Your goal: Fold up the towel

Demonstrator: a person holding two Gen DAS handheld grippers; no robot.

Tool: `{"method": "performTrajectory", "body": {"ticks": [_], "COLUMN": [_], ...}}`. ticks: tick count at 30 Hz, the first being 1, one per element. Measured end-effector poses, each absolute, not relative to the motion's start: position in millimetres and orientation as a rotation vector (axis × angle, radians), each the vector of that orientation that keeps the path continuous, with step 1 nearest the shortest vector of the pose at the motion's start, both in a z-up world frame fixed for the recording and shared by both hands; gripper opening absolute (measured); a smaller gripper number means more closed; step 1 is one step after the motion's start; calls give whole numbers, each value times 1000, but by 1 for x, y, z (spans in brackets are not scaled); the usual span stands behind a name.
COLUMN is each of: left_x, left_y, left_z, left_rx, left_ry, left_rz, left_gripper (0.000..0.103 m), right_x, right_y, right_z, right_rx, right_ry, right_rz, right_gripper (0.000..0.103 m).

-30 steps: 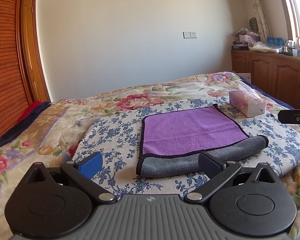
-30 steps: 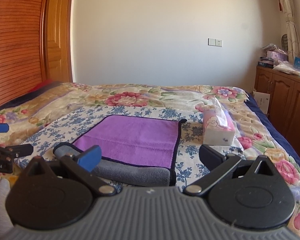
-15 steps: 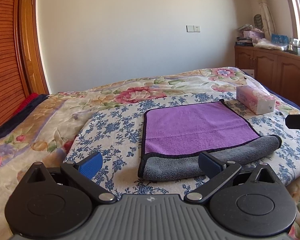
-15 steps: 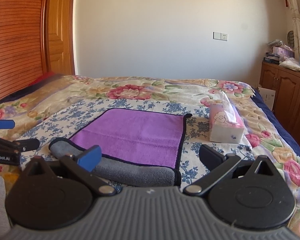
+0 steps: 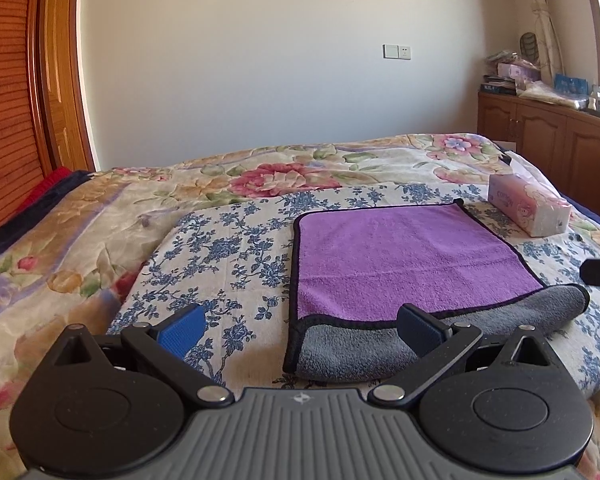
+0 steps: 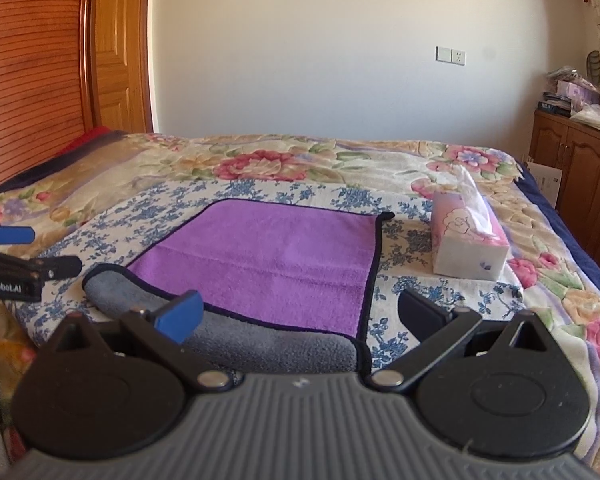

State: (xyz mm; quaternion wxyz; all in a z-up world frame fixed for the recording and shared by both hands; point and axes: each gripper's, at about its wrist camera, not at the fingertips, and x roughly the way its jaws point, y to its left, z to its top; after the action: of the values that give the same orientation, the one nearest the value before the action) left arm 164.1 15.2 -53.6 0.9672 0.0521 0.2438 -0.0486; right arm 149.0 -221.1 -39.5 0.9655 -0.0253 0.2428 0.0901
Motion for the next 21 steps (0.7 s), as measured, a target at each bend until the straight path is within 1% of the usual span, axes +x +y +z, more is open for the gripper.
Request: {"method": "performTrajectory", "body": {"ticks": [5, 7, 9, 12, 13, 15, 16, 18, 19, 21], "left_x": [178, 183, 188, 194, 195, 198, 199, 202, 203, 206], "left_y": [19, 21, 24, 26, 27, 27, 27, 26, 26, 26], "left_z": [-58, -59, -60, -62, -63, -64, -65, -66, -67, -69], "left_rx": [91, 76, 61, 53, 48, 40, 40, 43, 44, 41], "left_ry": [499, 510, 523, 541, 546, 554, 558, 564, 568, 579], "left_rz": [-111, -118, -134, -148, -154, -170, -175, -186, -191, -202], "left_gripper": [103, 101, 94, 85, 84, 76, 74, 64, 62, 51], "right_x": [158, 162, 166, 171, 173, 176, 178, 181, 182, 184], "right_y": [-221, -222, -222, -223, -222, -223, -224, -225, -226, -227], "right_z": [-46, -48, -50, -54, -55, -57, -58, -59, -60, -61], "right_rx": [-50, -47, -42, -39, -40, -37, -33, -29, -27, -17], "right_ry": [520, 533, 546, 567, 573, 585, 591, 599, 603, 614], "right_rz": [194, 197, 200, 207, 208, 208, 209, 208, 207, 204], "right_gripper": [103, 103, 103, 103, 103, 103, 103, 103, 103, 103]}}
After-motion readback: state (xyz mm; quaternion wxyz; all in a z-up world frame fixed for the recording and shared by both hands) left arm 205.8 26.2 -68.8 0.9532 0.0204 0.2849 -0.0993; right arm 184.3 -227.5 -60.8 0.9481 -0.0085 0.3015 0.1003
